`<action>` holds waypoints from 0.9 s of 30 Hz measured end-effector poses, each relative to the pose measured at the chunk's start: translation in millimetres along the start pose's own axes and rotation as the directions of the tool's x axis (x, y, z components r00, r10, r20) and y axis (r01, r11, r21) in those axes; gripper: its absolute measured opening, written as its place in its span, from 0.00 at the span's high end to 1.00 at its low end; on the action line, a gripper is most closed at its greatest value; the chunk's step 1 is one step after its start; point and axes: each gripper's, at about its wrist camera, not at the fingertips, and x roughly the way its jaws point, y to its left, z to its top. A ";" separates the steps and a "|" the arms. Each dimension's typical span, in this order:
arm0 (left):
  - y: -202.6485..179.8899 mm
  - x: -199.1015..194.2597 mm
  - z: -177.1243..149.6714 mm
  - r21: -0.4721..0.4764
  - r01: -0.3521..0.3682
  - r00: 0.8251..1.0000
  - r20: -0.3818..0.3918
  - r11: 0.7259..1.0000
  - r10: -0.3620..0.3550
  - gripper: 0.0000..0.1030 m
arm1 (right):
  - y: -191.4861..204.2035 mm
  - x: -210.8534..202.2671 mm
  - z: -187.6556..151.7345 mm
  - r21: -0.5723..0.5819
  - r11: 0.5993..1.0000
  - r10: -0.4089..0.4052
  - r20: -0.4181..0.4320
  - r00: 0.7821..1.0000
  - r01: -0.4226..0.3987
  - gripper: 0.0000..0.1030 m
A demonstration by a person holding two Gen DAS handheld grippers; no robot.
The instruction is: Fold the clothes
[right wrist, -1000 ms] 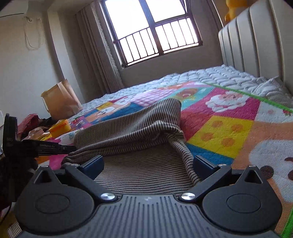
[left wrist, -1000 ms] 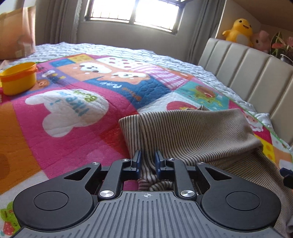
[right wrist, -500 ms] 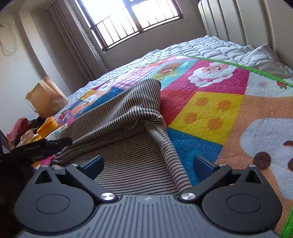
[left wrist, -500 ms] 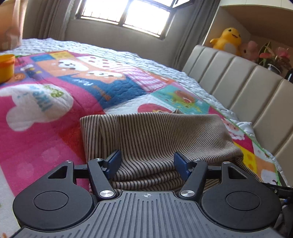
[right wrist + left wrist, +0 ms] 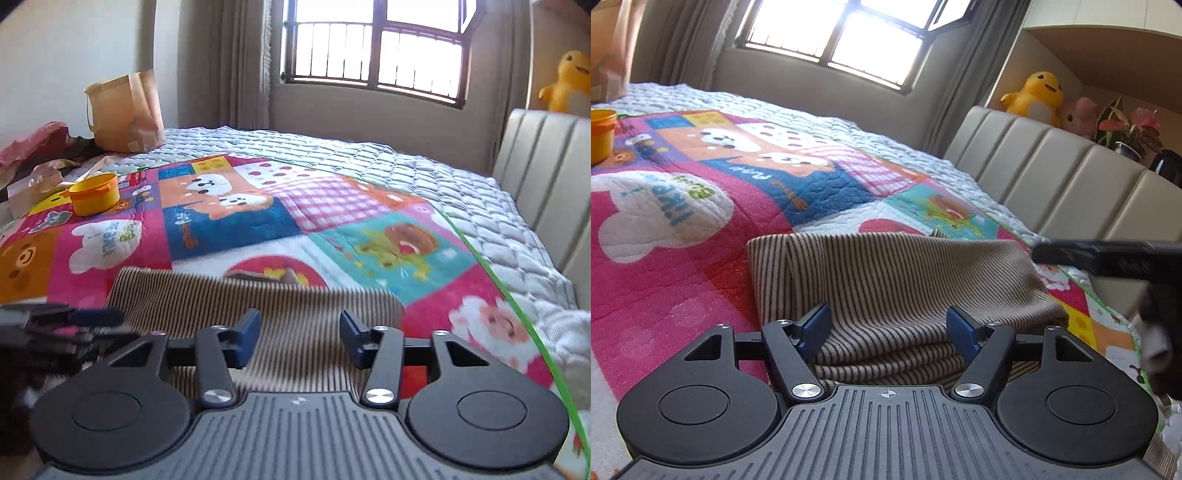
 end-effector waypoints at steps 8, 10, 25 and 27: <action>37.1 -25.9 -3.2 -0.198 0.201 0.965 0.210 0.959 -0.159 0.04 | -0.3 128.3 11.1 0.047 0.999 0.020 -0.210 0.978 -0.010 0.54; 48.4 -34.9 -5.1 -0.259 0.206 0.947 0.298 0.944 -0.125 0.04 | -2.9 128.2 3.0 0.067 0.998 0.032 -0.168 0.985 -0.021 0.55; 84.7 -48.6 2.1 -0.472 0.268 0.924 0.373 0.840 -0.085 0.00 | -6.1 -64.5 -21.1 0.083 0.983 0.151 0.124 0.981 -0.162 0.96; 73.4 -53.0 13.1 -0.454 0.300 0.927 0.347 0.839 -0.145 0.00 | -4.1 -88.5 -38.0 0.072 0.982 0.167 0.106 0.980 -0.175 0.97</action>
